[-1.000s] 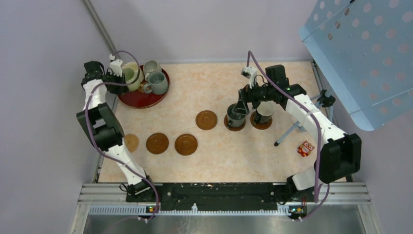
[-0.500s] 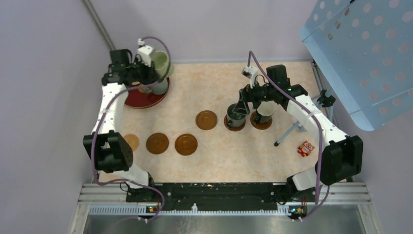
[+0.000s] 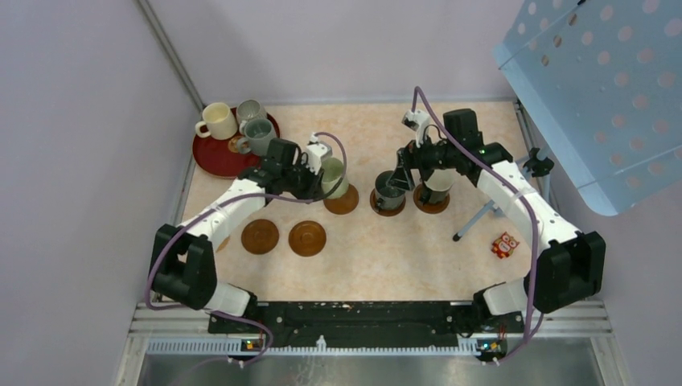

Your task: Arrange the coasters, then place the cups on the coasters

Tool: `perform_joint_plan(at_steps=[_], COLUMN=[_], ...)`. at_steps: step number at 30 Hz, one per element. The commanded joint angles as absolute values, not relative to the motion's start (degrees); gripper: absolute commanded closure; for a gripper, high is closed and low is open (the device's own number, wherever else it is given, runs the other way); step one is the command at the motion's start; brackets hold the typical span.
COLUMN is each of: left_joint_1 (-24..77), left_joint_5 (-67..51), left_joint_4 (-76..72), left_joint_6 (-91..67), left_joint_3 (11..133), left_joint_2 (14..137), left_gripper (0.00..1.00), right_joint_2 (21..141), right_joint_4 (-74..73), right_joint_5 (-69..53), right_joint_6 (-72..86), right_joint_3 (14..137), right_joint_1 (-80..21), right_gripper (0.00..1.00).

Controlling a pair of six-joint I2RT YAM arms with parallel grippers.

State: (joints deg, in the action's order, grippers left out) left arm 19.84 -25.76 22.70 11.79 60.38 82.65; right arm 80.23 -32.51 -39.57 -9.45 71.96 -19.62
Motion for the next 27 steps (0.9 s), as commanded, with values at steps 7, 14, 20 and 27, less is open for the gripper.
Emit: perform_joint_plan(at_steps=[7,14,20,27], left_joint_1=[27.44,31.37,33.4,33.85], left_joint_5=[-16.67,-10.63,-7.63,-4.43], left_joint_4=[14.18,12.28,8.97,6.96], left_joint_6=[5.35,3.48,5.25,7.52], left_joint_3=[59.33,58.36,55.91,55.76], left_joint_2=[83.04,84.46,85.34,87.69], left_gripper=[1.0,1.0,1.0,1.0], right_joint_2=[77.2,76.99,76.99,76.6], right_joint_4=[-31.42,-31.6,-31.43,-30.97], right_joint_5=[-38.55,-37.89,-37.78,-38.23], right_joint_6=[-9.68,-9.58,-9.58,-9.06], right_joint_3=[70.75,70.5,70.4,69.94], right_joint_1=[-19.08,-19.08,-19.16,-19.11], right_gripper=[0.14,0.14,0.14,0.14])
